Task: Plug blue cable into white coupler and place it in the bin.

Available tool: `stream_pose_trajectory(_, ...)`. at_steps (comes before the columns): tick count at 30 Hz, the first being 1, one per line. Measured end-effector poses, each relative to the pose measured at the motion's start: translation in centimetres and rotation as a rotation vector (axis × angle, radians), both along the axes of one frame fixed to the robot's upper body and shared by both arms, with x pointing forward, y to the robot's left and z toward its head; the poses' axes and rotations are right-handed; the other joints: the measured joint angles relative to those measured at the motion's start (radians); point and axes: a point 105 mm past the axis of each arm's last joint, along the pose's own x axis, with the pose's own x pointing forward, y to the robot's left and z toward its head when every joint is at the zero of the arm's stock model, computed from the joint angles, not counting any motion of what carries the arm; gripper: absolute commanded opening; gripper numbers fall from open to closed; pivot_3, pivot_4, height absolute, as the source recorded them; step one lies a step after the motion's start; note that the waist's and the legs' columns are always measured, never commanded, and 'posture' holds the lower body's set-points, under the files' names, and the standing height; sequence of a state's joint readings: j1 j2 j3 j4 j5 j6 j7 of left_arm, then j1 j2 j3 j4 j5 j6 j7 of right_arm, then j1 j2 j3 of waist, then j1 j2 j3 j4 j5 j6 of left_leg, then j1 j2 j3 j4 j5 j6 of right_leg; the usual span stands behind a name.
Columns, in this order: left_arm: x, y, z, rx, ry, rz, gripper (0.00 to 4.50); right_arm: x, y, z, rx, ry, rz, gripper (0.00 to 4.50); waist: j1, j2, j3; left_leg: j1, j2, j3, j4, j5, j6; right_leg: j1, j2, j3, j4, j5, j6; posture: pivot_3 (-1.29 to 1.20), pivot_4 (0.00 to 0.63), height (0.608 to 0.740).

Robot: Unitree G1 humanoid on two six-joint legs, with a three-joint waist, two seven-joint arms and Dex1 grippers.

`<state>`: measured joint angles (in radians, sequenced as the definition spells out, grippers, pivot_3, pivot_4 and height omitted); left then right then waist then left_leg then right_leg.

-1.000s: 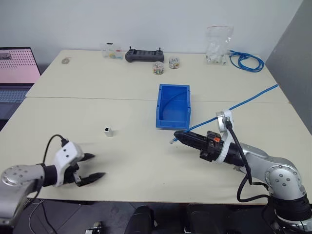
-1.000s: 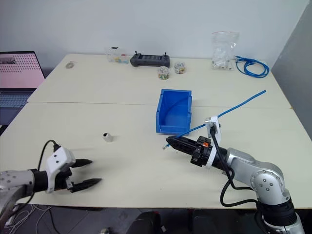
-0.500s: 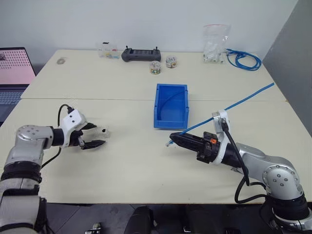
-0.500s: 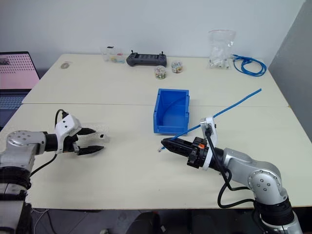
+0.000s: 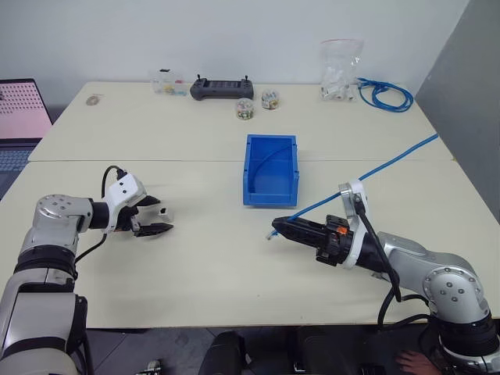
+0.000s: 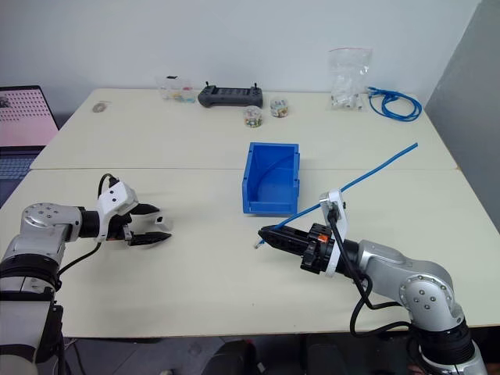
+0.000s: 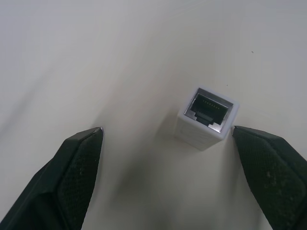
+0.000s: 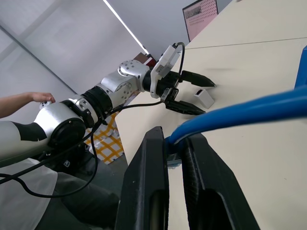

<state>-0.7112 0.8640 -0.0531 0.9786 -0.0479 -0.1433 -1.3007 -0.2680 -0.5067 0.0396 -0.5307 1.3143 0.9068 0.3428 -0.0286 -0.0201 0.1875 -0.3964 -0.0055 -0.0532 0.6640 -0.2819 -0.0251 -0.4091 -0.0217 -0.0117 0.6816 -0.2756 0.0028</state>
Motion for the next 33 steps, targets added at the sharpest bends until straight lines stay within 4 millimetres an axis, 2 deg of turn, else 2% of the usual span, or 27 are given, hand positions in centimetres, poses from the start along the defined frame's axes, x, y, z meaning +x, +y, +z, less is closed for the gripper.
stream_pose_trajectory(14, -0.1, -1.2, -0.6, -0.017, 0.011, -0.049, 1.38, 0.0, -0.1, -0.1, -0.014, 0.001, 0.002, 0.11, 0.001, 0.000, 0.000, 0.003, 0.000, 0.000, 0.001, 0.001, 0.001, 0.003, 0.000, 0.000, 0.001, 0.001, 0.000, 0.00, 0.150, 0.740)
stream_pose_trajectory(15, -0.1, -1.3, -0.6, -0.013, 0.007, -0.056, 1.06, 0.0, -0.1, -0.1, -0.015, 0.001, 0.002, 0.11, 0.002, 0.000, 0.000, 0.003, 0.000, 0.000, 0.001, 0.001, 0.001, 0.003, 0.000, 0.000, 0.001, 0.001, 0.000, 0.00, 0.150, 0.740)
stream_pose_trajectory(17, -0.3, -1.6, -0.6, -0.007, -0.004, -0.078, 0.77, 0.0, -0.2, -0.1, -0.017, 0.001, 0.002, 0.11, 0.002, 0.000, 0.000, 0.003, 0.000, 0.000, 0.001, 0.001, 0.001, 0.003, 0.000, 0.000, 0.001, 0.001, 0.000, 0.00, 0.150, 0.740)
stream_pose_trajectory(21, -1.4, -3.1, -0.9, -0.025, -0.008, -0.148, 0.76, -0.1, -0.2, -0.2, -0.019, 0.001, -0.001, 0.11, 0.002, 0.000, 0.000, 0.002, 0.000, 0.000, 0.001, 0.001, 0.001, 0.003, -0.001, 0.001, 0.000, 0.001, 0.000, 0.00, 0.150, 0.740)
stream_pose_trajectory(26, -3.1, -6.6, -1.5, -0.094, 0.012, -0.239, 0.76, -0.2, -0.4, -0.5, -0.033, -0.001, -0.016, 0.11, 0.004, 0.000, 0.000, 0.002, 0.000, 0.000, 0.001, 0.001, 0.001, 0.003, -0.001, 0.001, -0.001, 0.001, 0.000, 0.00, 0.150, 0.740)
stream_pose_trajectory(33, -5.9, -13.2, -0.9, -0.196, 0.020, -0.419, 0.76, -0.6, -0.7, -1.0, -0.074, -0.019, -0.030, 0.11, 0.003, 0.000, 0.000, 0.002, 0.000, 0.000, 0.001, 0.001, 0.001, 0.003, 0.000, 0.001, 0.000, 0.002, 0.000, 0.00, 0.150, 0.740)
